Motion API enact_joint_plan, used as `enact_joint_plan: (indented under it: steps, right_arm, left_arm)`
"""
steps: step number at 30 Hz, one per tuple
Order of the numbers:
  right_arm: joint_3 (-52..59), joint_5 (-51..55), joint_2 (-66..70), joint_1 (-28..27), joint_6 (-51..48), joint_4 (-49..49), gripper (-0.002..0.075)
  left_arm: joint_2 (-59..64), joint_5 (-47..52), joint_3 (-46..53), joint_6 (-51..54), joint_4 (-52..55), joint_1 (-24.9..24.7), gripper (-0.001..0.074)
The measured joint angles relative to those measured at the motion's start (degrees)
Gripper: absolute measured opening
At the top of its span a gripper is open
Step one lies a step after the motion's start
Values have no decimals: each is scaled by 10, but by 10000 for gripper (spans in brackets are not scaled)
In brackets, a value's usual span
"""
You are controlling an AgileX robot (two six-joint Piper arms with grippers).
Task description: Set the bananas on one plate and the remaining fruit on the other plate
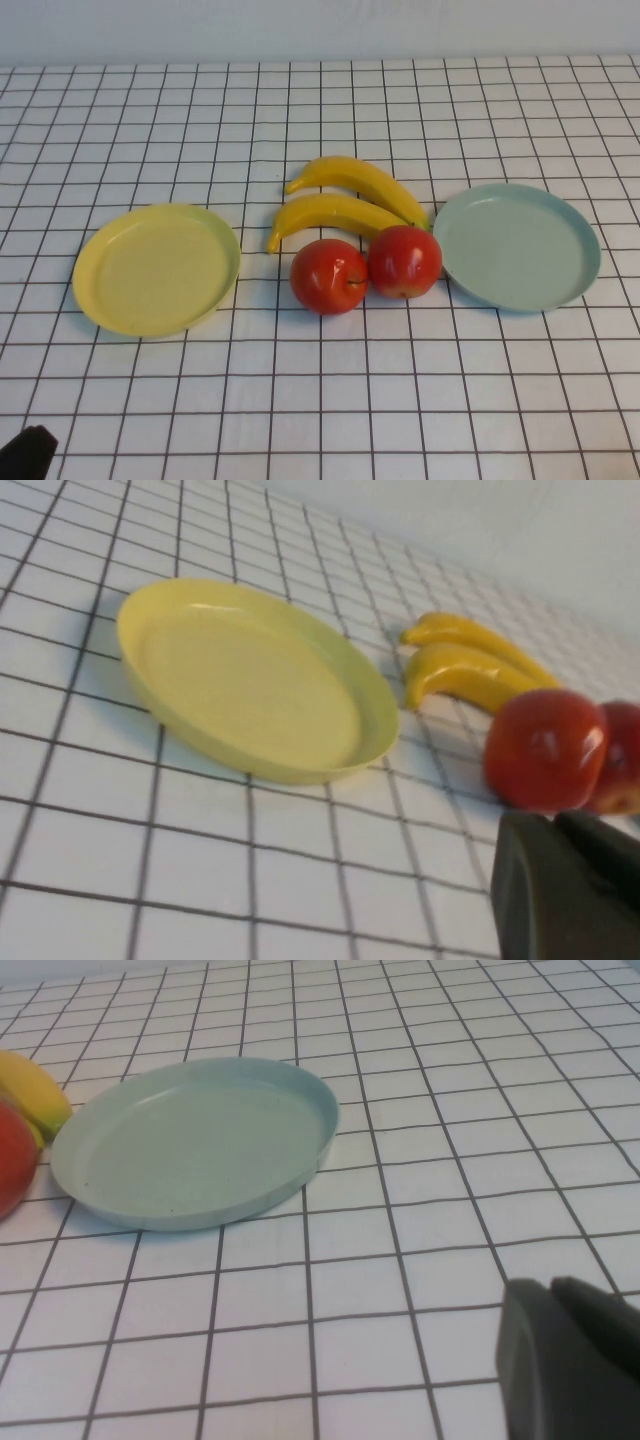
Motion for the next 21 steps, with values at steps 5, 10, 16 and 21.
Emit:
enact_joint_plan:
  steps: [5, 10, 16, 21]
  right_arm:
    - [0, 0, 0, 0, 0, 0, -15]
    - [0, 0, 0, 0, 0, 0, -15]
    - [0, 0, 0, 0, 0, 0, -15]
    - [0, 0, 0, 0, 0, 0, -15]
  left_arm:
    - [0, -45, 0, -1, -147, 0, -5]
    - [0, -85, 0, -1, -186, 0, -5]
    - [0, -124, 0, -1, -275, 0, -5]
    - [0, -92, 0, 46, -293, 0, -5]
